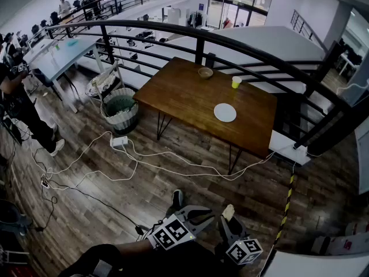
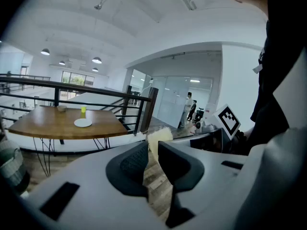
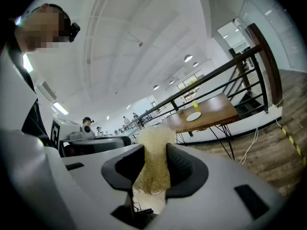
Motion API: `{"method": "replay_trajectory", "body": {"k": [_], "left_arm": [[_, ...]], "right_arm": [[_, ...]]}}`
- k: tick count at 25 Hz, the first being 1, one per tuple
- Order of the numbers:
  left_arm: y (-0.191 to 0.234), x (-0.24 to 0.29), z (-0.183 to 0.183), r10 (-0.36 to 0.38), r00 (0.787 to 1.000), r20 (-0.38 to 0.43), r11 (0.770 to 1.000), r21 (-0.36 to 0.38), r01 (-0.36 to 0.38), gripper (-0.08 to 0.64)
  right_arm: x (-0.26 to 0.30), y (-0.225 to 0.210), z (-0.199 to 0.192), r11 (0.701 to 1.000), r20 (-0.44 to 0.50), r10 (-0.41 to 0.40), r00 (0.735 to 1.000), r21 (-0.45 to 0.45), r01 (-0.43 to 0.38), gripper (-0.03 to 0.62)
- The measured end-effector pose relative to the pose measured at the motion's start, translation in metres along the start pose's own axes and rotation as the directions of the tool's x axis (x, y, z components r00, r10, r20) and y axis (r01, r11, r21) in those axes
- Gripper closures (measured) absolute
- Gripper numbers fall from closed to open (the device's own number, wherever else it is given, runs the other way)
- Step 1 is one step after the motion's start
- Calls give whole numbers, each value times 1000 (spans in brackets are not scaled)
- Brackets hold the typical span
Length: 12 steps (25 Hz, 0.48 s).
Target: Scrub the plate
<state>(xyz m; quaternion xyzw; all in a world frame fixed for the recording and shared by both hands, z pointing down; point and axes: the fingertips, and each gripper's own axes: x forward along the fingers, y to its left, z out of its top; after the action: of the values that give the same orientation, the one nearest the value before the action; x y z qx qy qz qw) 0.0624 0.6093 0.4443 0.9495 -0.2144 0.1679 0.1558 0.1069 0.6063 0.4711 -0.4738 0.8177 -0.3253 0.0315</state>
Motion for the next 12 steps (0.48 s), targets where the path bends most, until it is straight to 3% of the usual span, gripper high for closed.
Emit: {"method": "replay_trajectory", "body": {"k": [4, 9, 12], "left_arm": [[-32, -12, -2, 88, 996, 1, 995, -54, -88, 488], [-59, -21, 3, 89, 996, 10, 996, 8, -89, 488], [-63, -32, 8, 107, 994, 22, 994, 9, -107, 488]], "right_arm": [[-38, 12, 6, 998, 2, 53, 999, -36, -53, 443], [-55, 35, 8, 991, 18, 90, 996, -104, -87, 443], [-59, 45, 11, 990, 28, 98, 995, -103, -95, 443]]}}
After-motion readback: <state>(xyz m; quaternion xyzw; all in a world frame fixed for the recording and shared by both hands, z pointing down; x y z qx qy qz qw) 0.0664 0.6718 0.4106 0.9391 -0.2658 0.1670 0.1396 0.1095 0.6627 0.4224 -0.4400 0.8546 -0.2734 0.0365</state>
